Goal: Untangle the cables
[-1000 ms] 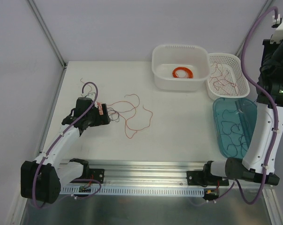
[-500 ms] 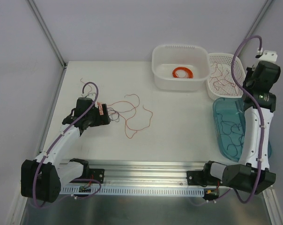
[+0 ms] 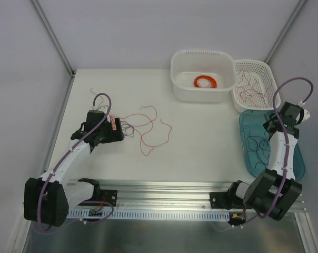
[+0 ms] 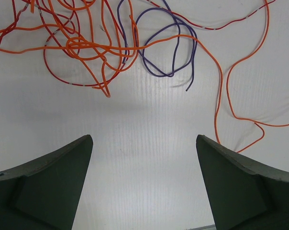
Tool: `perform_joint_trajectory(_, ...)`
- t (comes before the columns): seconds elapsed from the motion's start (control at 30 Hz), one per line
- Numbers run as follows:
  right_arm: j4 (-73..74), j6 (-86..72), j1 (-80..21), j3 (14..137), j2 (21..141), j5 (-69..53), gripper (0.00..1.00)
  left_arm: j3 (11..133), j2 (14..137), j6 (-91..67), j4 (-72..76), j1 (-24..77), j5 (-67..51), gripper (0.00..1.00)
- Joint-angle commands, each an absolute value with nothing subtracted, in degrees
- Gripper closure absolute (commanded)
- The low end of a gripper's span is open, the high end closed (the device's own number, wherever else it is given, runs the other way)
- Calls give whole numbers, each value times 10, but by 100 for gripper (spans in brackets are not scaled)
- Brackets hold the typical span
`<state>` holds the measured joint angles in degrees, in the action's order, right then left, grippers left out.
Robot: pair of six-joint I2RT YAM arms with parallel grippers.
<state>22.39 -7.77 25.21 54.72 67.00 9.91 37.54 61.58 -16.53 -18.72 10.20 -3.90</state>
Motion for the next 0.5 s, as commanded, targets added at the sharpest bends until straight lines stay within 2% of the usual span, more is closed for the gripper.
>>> perform_joint_trajectory(0.0,201,-205,301,512,695,50,99,371,612,-160,-178,106,-35,9)
perform_joint_trajectory(0.13,208,-232,340,497,735,21,99,369,612,-160,-178,107,-33,9)
perform_joint_trajectory(0.2,218,-224,344,505,765,11,95,370,614,-161,-178,106,-34,9)
perform_joint_trajectory(0.3,234,-219,344,524,794,5,79,374,624,-162,-179,107,-37,9)
perform_joint_trajectory(0.33,246,-218,344,531,796,5,69,375,626,-163,-179,106,-41,9)
perform_joint_trajectory(0.47,265,-203,338,556,767,5,44,374,626,-169,-179,106,-47,9)
